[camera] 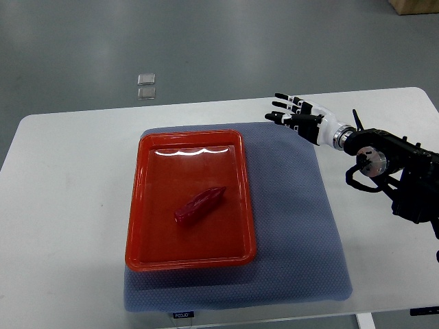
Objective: Place red pepper on red tray
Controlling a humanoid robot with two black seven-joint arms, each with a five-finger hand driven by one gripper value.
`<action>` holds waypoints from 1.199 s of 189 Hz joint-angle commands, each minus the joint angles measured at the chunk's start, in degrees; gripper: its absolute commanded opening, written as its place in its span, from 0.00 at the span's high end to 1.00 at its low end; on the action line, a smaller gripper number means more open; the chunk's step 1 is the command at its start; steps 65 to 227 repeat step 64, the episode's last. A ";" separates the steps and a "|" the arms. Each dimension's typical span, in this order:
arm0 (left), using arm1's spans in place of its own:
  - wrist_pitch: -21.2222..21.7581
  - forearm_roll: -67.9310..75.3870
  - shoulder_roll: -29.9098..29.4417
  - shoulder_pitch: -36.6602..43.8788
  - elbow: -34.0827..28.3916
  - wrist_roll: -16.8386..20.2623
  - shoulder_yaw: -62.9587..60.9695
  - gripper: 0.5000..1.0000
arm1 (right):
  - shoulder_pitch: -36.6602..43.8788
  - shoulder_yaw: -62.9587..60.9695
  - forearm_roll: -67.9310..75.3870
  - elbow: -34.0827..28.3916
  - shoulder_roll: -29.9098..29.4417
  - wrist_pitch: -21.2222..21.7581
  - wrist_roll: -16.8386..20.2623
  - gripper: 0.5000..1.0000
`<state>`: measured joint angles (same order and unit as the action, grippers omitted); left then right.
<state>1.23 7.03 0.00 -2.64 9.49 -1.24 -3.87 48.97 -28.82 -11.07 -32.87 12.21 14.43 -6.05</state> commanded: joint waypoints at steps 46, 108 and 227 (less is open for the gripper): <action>0.00 0.00 0.00 0.00 0.00 0.01 0.00 0.00 | 0.16 -0.01 0.00 -0.09 0.54 0.16 -0.10 0.17; 0.00 0.00 0.00 0.00 0.00 0.01 0.00 0.00 | 0.16 -0.01 0.00 -0.09 0.45 0.25 -0.10 0.17; 0.00 0.00 0.00 0.00 0.00 0.01 0.00 0.00 | 0.16 -0.01 0.00 -0.09 0.45 0.25 -0.10 0.17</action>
